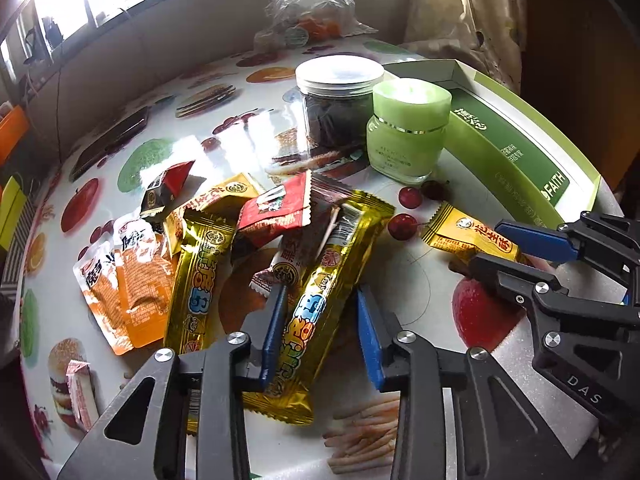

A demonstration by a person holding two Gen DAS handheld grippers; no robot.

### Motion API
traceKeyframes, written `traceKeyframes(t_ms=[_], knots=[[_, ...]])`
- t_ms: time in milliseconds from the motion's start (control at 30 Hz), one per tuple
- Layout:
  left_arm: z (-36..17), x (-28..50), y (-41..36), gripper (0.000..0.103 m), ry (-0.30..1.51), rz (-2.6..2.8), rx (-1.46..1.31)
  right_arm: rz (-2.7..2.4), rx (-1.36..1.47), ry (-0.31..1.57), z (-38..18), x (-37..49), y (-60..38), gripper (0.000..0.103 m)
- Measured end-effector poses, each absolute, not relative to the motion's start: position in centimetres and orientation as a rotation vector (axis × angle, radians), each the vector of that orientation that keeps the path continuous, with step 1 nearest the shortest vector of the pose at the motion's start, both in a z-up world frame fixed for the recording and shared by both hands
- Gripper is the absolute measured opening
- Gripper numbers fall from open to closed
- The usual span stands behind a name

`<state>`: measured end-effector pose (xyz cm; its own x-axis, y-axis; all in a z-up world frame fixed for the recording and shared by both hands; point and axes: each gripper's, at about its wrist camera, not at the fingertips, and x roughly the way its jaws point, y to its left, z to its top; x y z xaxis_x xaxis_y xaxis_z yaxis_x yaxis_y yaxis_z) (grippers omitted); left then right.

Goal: Organize snacks
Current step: 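Grasp the gold candy packet with the right tool while the left grasps a gold wafer bar, then carry the candy packet with the right tool while the left carries the wafer bar into the box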

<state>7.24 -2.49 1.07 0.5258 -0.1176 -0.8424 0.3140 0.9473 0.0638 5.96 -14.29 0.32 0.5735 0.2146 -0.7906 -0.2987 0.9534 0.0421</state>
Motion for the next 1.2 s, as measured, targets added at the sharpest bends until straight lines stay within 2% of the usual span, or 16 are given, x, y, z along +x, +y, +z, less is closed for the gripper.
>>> traceKeyframes(t_ms=[133, 800, 1200], knots=[[1.5, 7.1, -2.3, 0.024, 0.977, -0.251, 0.191, 0.301, -0.075, 0.908, 0.5, 5.9, -14.5, 0.024], [7.9, 6.2, -1.2, 0.024, 0.871, -0.294, -0.04, 0.314, 0.053, 0.786, 5.5, 5.3, -17.2, 0.023], [9.8, 8.7, -7.1, 0.024, 0.849, -0.39, -0.09, 0.146, 0.116, 0.725, 7.8, 6.4, -24.0, 0.023]])
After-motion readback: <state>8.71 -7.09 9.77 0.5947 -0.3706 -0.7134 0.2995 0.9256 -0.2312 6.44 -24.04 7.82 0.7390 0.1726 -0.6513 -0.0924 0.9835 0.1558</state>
